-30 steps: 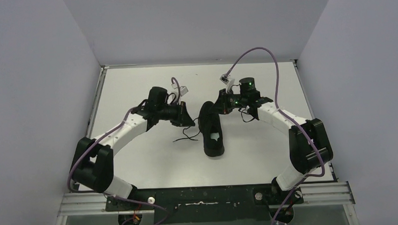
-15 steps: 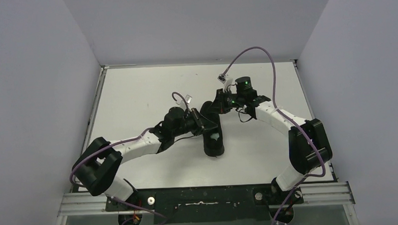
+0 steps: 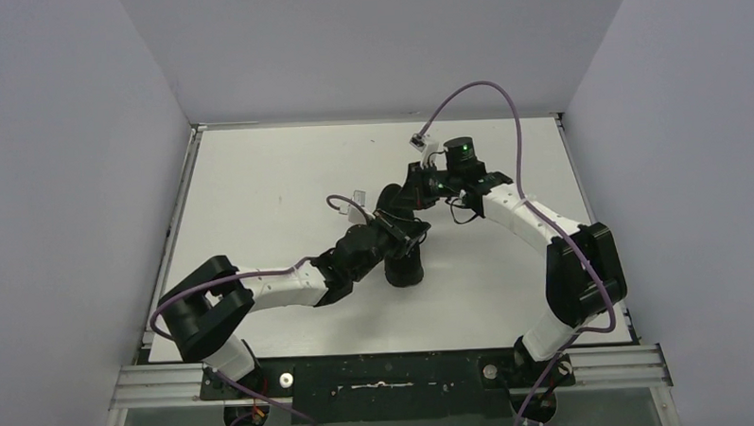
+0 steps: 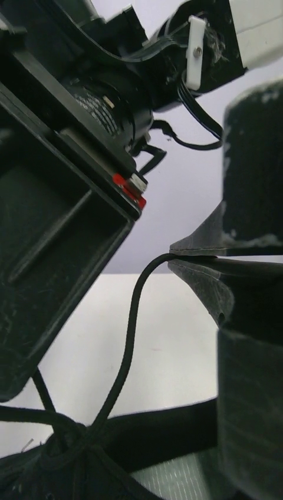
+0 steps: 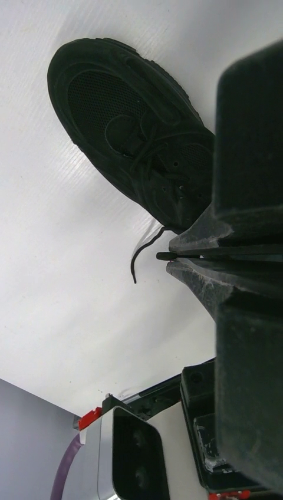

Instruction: Tie the shoes

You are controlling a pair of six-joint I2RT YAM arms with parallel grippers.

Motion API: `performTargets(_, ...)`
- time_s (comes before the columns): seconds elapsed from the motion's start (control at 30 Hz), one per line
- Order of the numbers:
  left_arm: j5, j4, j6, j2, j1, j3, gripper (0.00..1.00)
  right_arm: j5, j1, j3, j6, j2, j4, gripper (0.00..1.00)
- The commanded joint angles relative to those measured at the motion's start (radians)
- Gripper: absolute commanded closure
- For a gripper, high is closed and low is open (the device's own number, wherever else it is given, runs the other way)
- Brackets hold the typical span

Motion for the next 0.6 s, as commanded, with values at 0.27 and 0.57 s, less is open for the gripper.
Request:
performTargets(0.27,-0.095,-0.182,-0.123,-0.274,-0.075,-0.105,1.0,-0.031,0.022,0.115,-0.102,-0.002,-0.095,1.0)
performTargets(0.57,0.031,0.02,-0.001,-0.105,-0.035,-0.07,1.0,-0.002,0.06,0.114,-0.118,0.019,-0.112,1.0)
